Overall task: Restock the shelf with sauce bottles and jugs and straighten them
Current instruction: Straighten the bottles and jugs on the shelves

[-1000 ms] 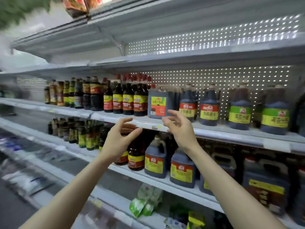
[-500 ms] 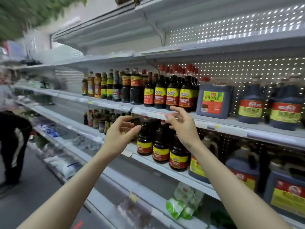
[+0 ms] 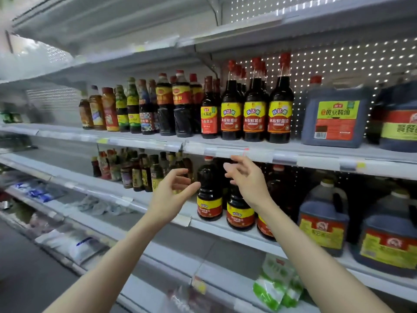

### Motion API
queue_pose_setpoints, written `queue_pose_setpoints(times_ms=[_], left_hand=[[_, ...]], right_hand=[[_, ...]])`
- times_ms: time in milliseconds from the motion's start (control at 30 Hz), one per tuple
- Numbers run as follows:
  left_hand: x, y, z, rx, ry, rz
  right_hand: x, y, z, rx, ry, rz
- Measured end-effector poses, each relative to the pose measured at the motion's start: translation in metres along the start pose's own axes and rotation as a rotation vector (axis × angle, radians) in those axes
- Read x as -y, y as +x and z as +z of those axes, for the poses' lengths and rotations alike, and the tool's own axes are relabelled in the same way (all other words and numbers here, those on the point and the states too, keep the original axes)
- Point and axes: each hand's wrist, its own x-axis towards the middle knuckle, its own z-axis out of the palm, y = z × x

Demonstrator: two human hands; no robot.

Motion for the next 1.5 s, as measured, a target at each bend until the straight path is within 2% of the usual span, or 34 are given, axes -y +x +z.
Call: queue_pose_setpoints(times_ms=[200, 567, 800, 1133, 1367, 1500], left_hand=[[0.083, 0.039, 0.007, 0.096, -0.081, -0.116], [0.234, 0.119, 0.023, 0.329, -0.176, -0.289], [0.301, 0.147, 0.065, 0.445, -0.243, -0.369], [0.341, 0.168, 0.123, 0.557, -0.544, -0.244], [0.364, 0.170, 0.137, 0.584, -0.578, -0.189], [0.374, 0.171, 0.143, 0.597, -0.593, -0.141]], right_hand=[[-0.063, 0.020, 0.040, -0.040, -0.057, 0.149], [-0.172, 0.051, 0.120, -0.219, -0.170, 0.429], [-0.229, 0.063, 0.159, -0.291, -0.116, 0.530], [-0.308, 0.084, 0.167, -0.307, -0.163, 0.416], [-0.330, 0.084, 0.161, -0.237, -0.133, 0.380], [-0.343, 0.079, 0.162, -0.272, -0.160, 0.345]])
